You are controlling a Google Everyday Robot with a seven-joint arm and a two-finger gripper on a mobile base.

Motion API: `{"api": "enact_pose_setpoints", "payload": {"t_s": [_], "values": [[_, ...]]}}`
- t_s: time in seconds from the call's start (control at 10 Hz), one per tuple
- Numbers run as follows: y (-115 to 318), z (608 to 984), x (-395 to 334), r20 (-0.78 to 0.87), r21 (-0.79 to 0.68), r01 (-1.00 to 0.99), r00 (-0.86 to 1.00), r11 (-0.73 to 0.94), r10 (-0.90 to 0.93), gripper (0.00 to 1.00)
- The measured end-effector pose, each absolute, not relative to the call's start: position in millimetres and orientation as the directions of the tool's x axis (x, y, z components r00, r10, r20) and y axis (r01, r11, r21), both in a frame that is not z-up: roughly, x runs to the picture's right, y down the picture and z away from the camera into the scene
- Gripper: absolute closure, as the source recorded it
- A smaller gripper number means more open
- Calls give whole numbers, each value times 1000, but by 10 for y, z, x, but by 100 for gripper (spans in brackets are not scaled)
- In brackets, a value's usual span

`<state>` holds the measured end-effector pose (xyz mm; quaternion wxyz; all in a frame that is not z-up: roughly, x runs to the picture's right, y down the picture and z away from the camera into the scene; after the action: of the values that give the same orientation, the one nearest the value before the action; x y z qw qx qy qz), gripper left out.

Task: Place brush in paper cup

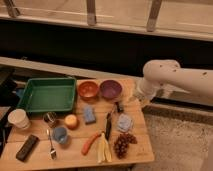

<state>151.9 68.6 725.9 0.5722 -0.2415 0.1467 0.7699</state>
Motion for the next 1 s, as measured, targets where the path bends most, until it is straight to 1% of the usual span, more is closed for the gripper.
{"api": "enact_pose_setpoints", "payload": {"t_s": [0.2,0.4,1.0], "values": [[730,7337,1324,-534,-72,-964,-181,-258,826,45],[784,7562,1196,-537,-83,-972,-142,-219,832,45],[805,7618,1176,-548,-101,-970,-132,-222,826,45]]}}
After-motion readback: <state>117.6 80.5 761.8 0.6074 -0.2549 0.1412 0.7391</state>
